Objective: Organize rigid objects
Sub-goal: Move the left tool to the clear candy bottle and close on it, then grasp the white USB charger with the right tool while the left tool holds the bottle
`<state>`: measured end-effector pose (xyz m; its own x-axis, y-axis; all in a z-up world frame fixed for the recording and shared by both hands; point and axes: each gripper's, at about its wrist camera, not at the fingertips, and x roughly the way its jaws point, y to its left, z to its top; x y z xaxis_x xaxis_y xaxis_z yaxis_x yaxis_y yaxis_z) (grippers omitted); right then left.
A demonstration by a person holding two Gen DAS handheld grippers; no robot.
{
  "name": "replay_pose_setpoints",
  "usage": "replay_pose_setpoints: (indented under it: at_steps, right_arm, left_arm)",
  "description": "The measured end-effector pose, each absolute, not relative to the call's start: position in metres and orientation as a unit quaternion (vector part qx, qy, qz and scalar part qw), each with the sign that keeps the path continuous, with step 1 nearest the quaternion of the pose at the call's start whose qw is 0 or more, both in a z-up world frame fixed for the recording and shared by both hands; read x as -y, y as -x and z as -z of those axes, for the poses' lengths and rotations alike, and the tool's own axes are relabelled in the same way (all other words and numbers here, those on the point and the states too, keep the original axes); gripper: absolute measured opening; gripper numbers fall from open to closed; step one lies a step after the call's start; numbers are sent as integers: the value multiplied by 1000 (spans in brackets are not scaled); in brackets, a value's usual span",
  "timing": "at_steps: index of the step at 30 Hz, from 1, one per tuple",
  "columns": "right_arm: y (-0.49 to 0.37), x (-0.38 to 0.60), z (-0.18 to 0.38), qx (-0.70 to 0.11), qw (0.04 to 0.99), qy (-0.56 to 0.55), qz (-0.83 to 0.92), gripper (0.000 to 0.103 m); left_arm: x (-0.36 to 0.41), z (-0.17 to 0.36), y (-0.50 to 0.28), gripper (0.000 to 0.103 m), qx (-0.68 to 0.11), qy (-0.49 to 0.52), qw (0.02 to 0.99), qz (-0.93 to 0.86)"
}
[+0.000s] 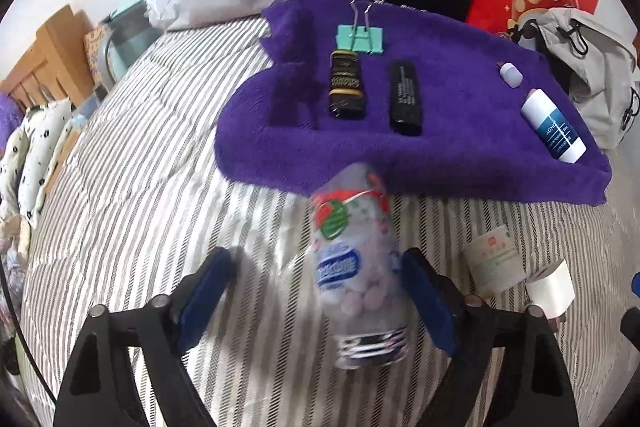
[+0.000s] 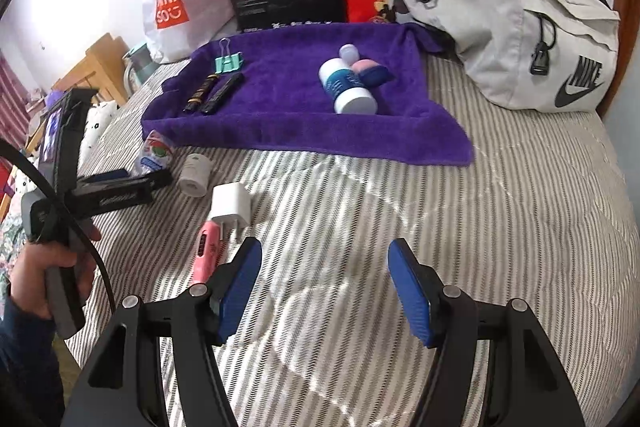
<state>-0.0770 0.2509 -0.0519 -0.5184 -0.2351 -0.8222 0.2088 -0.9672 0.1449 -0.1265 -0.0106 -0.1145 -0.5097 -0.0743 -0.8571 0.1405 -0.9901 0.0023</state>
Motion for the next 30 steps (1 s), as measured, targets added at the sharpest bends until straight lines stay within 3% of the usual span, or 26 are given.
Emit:
replay_pose_setpoints:
  at_steps: [2, 3, 5, 14, 30]
  right_arm:
    - [75, -248, 52, 12, 133, -474, 871, 65]
    - [74, -248, 53, 13, 132, -474, 871, 65]
    - [74, -248, 57, 18, 132, -476, 869, 65]
    - [87, -224, 69, 43, 153, -482, 862, 65]
    - [117, -188, 89, -4, 144, -485, 863, 65]
  left_arm:
    - [7, 113, 124, 63, -33, -482, 54, 874]
    - [5, 112, 124, 59, -29, -477, 48, 877]
    - [1, 111, 124, 43, -25, -471, 33, 881]
    - [1, 109, 120, 40, -17, -462, 6, 887]
    - [7, 108, 119, 40, -23, -465, -14, 885]
